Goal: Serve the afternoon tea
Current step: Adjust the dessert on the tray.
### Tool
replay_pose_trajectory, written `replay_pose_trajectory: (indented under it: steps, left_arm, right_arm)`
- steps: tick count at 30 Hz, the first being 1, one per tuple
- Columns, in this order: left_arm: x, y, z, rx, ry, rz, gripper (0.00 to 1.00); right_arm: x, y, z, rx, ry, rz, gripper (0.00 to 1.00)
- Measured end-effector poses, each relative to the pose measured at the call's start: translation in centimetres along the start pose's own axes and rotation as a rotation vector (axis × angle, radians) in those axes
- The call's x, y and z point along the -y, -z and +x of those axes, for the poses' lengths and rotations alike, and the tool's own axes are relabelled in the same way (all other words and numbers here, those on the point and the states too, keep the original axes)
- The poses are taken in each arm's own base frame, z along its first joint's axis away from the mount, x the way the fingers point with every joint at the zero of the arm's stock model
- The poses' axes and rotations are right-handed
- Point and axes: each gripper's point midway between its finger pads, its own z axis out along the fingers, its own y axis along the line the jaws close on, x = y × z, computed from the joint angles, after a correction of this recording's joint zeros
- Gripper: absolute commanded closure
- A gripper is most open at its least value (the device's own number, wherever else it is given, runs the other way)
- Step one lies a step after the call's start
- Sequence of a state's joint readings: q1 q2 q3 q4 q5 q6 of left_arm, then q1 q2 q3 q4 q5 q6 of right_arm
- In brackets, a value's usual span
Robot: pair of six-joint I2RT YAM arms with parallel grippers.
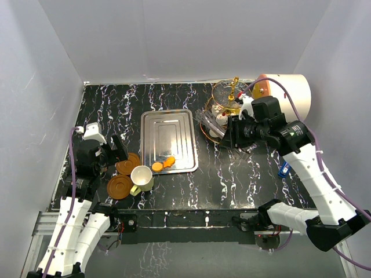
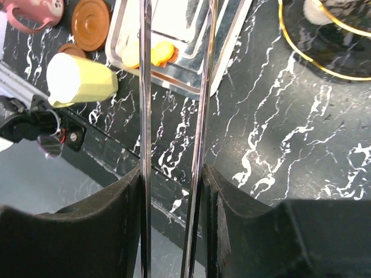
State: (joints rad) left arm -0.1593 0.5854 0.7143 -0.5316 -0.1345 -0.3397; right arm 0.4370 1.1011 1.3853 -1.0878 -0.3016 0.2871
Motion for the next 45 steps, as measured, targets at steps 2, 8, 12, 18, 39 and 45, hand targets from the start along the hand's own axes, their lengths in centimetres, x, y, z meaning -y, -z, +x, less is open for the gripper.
replay_pose_trajectory:
  steps: [2,8,12,18,39,45]
  left_arm:
    - [0.0,0.0,0.0,0.0,0.0,0.0,0.01]
    - [0.0,0.0,0.0,-0.001,0.0,0.0,0.01]
    - [0.0,0.0,0.0,-0.001,0.0,0.0,0.01]
    - [0.0,0.0,0.0,-0.001,0.0,0.0,0.01]
    - [0.0,0.0,0.0,-0.001,0.0,-0.001,0.01]
    - [0.0,0.0,0.0,-0.002,0.0,-0.001,0.01]
  right_arm:
    - [-0.4,-0.3,0.4,-0.013,-0.004,-0.033,0.64]
    - [-0.4,-1.9,2.9,-0.103,-0.027,-0.074,0.63]
    - [-0.6,-2.6,4.1,-0.149,-0.023,-0.084,0.62]
    - [-1.8,-4.5,6.9,-0.242,0.014,-0.099,0.62]
    - [-6.0,-13.0,14.2,-0.431,0.105,0.024,0.61]
    - [-6.2,-13.6,13.7,-0.401,0.087,0.03,0.61]
